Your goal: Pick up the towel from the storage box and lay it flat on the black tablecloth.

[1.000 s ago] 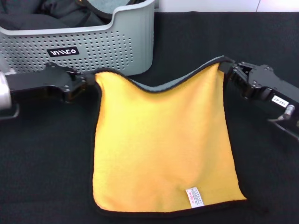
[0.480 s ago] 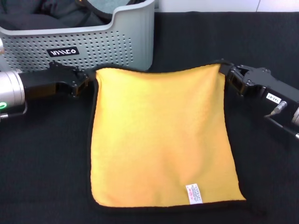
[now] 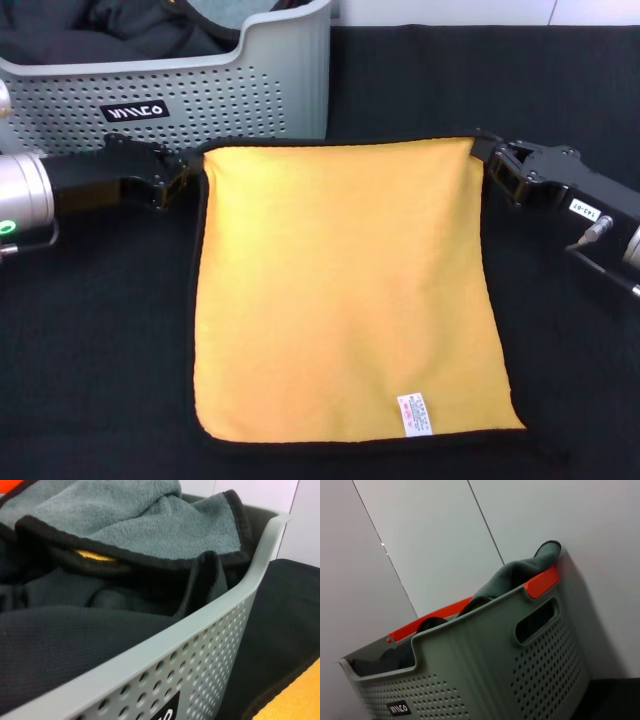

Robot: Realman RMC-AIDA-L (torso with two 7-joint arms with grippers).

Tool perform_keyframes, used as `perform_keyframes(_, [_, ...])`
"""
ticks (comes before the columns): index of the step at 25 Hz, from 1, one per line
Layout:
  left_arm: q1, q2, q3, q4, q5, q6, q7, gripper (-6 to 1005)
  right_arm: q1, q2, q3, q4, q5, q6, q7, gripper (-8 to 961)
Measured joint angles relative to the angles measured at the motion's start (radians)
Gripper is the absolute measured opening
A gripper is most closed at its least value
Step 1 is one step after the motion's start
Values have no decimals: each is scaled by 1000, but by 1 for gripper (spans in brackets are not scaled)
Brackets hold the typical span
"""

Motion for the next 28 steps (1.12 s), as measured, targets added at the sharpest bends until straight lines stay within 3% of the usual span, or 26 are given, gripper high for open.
perform_keyframes(10, [7, -7, -2, 0, 1, 4, 0, 12, 4, 0, -4, 2, -2, 29, 13, 161])
perform_keyframes(15, [15, 4, -5, -2, 2, -2, -18, 46, 11, -23, -6, 5, -3, 41, 26, 165])
perform_keyframes(18, [26, 17, -5, 3, 3, 2, -20, 136, 1, -42, -1, 5, -4, 6, 39, 264])
perform_keyframes(25, [36, 41, -8, 7, -4, 89, -19, 408, -21, -51, -4, 5, -17, -41, 49, 478])
perform_keyframes(28, [36, 51, -18, 9, -11, 209, -13, 409, -38, -53, 0, 2, -19, -100, 32, 565])
